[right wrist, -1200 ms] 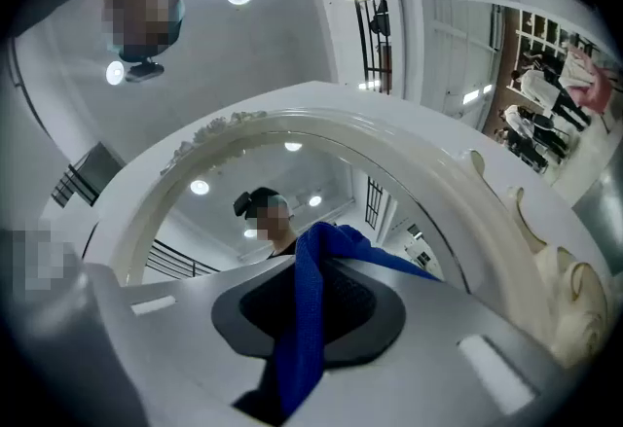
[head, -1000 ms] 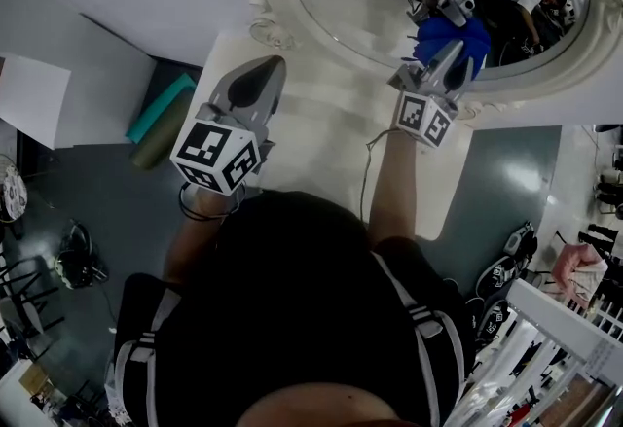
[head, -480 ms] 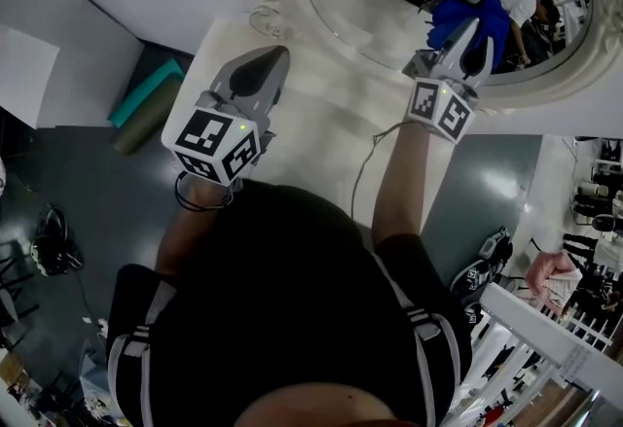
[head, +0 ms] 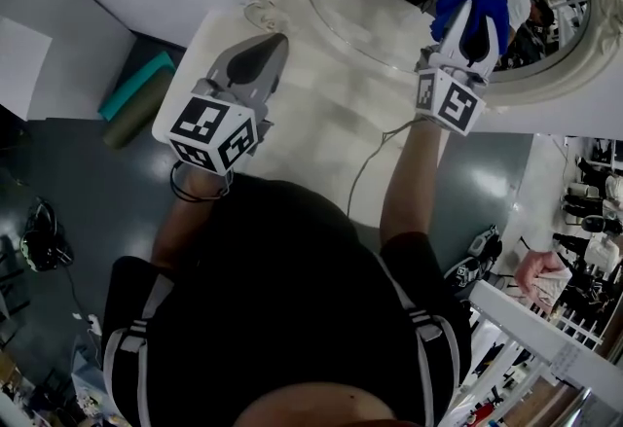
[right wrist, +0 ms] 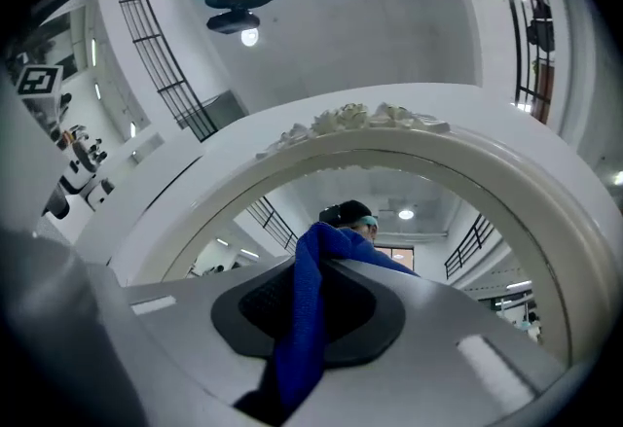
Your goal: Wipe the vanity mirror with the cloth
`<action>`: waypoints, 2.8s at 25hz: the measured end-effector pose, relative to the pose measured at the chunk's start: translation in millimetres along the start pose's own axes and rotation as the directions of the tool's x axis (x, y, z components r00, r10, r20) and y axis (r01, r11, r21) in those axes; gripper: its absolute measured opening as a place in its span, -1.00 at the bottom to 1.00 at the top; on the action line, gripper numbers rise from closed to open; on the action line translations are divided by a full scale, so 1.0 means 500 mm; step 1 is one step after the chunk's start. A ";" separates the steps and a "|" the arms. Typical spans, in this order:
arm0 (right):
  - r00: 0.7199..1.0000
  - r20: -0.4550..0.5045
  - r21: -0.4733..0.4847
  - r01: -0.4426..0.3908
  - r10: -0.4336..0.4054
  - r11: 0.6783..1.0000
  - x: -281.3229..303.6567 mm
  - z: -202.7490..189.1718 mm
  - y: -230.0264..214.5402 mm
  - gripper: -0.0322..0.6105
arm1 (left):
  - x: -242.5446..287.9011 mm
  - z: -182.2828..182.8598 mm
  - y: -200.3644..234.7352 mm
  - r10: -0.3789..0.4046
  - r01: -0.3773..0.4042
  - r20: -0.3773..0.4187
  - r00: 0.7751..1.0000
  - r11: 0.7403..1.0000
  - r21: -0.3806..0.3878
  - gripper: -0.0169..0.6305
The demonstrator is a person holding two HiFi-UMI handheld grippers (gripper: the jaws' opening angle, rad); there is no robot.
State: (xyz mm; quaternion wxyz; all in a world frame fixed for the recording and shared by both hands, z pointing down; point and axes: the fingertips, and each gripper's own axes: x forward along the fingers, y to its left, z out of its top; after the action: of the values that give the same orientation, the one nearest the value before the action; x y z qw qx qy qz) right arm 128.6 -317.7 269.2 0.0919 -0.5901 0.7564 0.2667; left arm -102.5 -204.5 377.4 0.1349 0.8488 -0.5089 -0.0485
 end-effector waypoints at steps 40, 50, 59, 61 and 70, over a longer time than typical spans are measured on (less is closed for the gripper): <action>0.827 -0.377 -0.291 -0.533 0.417 0.795 -0.112 -0.323 0.286 -0.75 | 0.039 -0.066 -0.022 -0.031 0.029 -0.043 0.999 0.999 -0.041 -0.92; 0.754 -0.455 -0.158 -0.592 0.474 0.790 -0.161 -0.417 0.321 -0.75 | 0.029 -0.072 -0.029 -0.023 0.022 -0.056 0.998 0.999 -0.031 -0.92; 0.679 -0.466 0.071 -0.610 0.567 0.789 -0.187 -0.475 0.345 -0.75 | 0.017 -0.073 -0.036 -0.012 0.010 -0.068 0.998 1.000 -0.023 -0.92; 0.667 -0.469 0.110 -0.606 0.579 0.788 -0.187 -0.476 0.346 -0.75 | 0.015 -0.073 -0.039 -0.009 0.007 -0.066 0.998 1.000 -0.022 -0.92; 0.465 -0.560 0.321 -0.640 0.685 0.697 -0.227 -0.551 0.399 -0.75 | -0.004 -0.070 -0.048 0.000 -0.001 -0.058 0.998 1.000 -0.016 -0.92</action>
State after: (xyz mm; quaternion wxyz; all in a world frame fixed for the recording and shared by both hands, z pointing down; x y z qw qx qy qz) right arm 21.7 -330.9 611.1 -0.2645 -0.2999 0.9158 0.0368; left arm -75.1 -185.7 404.2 0.1565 0.8485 -0.5047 -0.0279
